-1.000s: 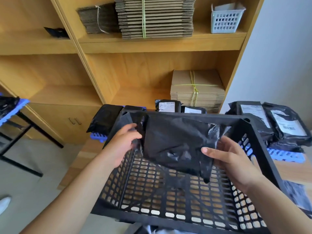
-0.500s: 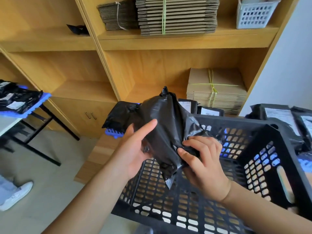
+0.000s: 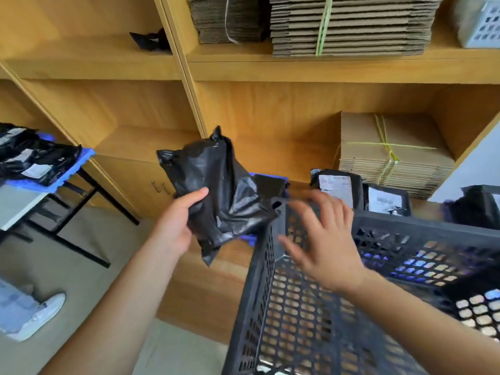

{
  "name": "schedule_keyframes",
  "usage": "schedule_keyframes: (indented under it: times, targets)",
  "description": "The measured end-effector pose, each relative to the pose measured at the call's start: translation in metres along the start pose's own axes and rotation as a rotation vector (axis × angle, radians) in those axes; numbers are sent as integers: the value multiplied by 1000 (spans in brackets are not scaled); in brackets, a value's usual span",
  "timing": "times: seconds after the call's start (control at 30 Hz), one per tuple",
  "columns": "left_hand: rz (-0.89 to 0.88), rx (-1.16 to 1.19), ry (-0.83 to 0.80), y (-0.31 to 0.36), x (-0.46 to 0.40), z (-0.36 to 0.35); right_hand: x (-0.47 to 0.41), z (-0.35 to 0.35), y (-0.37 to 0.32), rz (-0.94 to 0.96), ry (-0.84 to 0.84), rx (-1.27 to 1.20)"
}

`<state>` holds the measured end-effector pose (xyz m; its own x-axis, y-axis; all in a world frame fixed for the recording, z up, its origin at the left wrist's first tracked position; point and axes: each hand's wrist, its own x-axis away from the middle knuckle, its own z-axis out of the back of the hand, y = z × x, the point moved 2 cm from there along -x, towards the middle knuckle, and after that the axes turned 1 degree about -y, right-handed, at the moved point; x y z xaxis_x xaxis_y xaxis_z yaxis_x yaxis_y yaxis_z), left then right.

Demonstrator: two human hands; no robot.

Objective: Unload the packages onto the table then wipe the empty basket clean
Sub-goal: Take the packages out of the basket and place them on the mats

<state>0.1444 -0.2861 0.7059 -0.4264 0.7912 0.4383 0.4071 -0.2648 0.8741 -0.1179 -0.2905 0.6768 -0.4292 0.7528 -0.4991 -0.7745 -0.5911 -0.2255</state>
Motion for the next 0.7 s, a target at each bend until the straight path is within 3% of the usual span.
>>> schedule_keyframes:
  times: [0.1, 0.27, 0.4, 0.53, 0.7]
  targets:
    - [74, -94, 0, 19, -67, 30, -44, -19, 18, -176, -83, 79]
    - [188, -295, -59, 26, -175, 49, -77, -64, 34, -569, -335, 9]
    - [289, -480, -127, 16, -245, 47, -66, -84, 29, -486, -242, 321]
    - [343, -566, -242, -1, -293, 35, -65, -90, 33, -467, -151, 379]
    - [332, -644, -253, -39, -354, 43, -65, -94, 32, -462, -35, 374]
